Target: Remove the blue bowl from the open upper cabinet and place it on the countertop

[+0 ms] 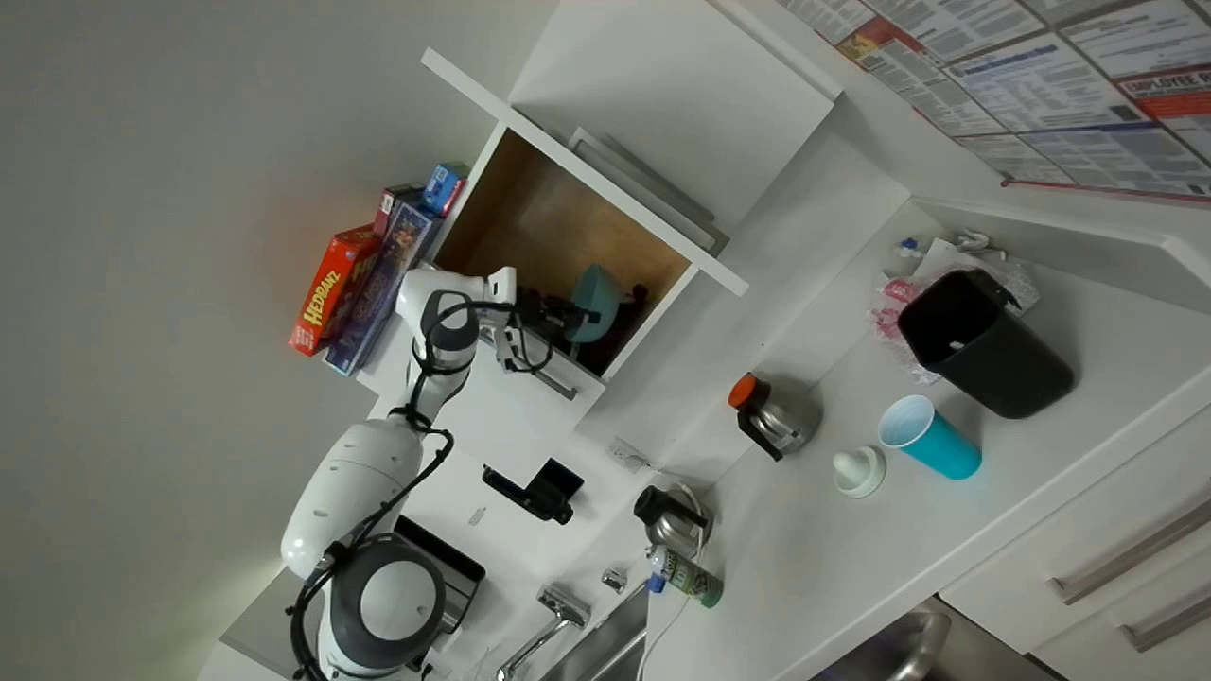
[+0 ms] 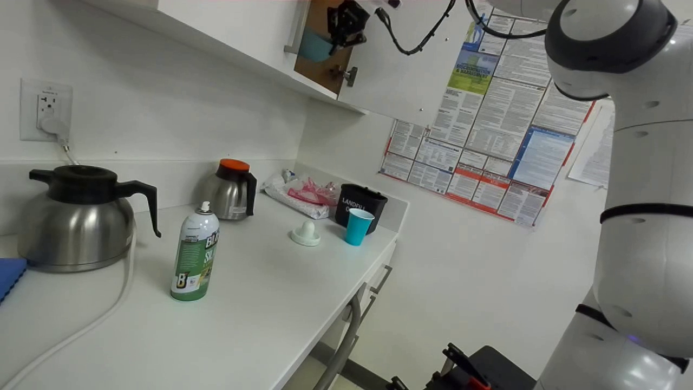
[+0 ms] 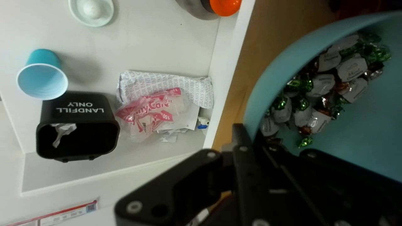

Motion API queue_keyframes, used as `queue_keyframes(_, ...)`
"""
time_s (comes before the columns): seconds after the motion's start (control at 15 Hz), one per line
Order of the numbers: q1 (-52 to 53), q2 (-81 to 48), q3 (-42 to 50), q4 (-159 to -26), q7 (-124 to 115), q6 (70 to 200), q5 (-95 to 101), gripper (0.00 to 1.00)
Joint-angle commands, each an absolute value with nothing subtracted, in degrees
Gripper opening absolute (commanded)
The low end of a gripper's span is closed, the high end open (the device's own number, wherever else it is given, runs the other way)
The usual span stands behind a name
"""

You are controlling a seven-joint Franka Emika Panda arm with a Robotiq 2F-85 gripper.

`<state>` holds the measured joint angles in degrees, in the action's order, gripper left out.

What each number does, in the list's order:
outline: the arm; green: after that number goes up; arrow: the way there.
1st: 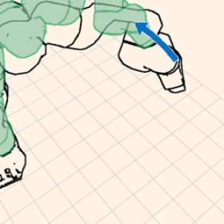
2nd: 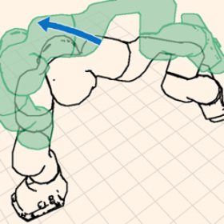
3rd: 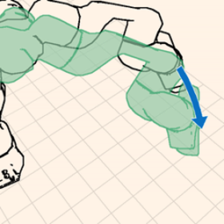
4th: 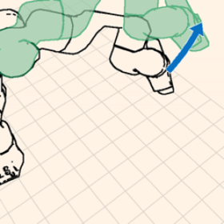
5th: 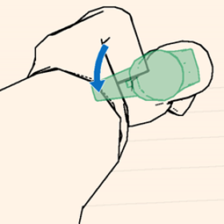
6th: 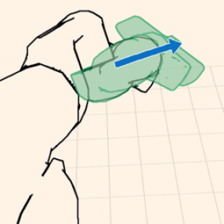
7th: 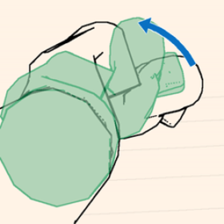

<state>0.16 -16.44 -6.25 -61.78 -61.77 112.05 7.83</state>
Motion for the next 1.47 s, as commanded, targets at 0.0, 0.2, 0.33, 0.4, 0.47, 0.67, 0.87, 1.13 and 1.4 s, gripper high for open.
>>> queue_keyframes(0.0, -2.5, -10.3, -5.9, -65.1, -55.6, 107.4, 6.0, 0.01)
queue_keyframes(0.2, -5.3, -4.9, -5.5, -71.5, -50.6, 107.3, 4.2, 0.01)
queue_keyframes(0.33, -6.9, -1.2, -5.2, -77.0, -47.7, 108.7, 2.2, 0.01)
queue_keyframes(0.4, -7.5, 1.0, -5.0, -80.7, -46.1, 109.7, 1.2, 0.01)
queue_keyframes(0.47, -7.8, 2.5, -4.8, -83.3, -44.8, 110.6, 0.1, 0.01)
queue_keyframes(0.67, -7.7, 6.4, -4.5, -92.1, -43.2, 114.1, -1.0, 0.01)
queue_keyframes(0.87, -7.5, 9.8, -4.5, -101.7, -43.2, 121.0, -0.7, 0.01)
queue_keyframes(1.13, -4.9, 13.6, -2.2, -115.0, -43.1, 131.0, -1.0, 0.01)
queue_keyframes(1.4, -4.3, 17.8, -1.8, -129.0, -42.1, 139.9, -3.1, 0.01)
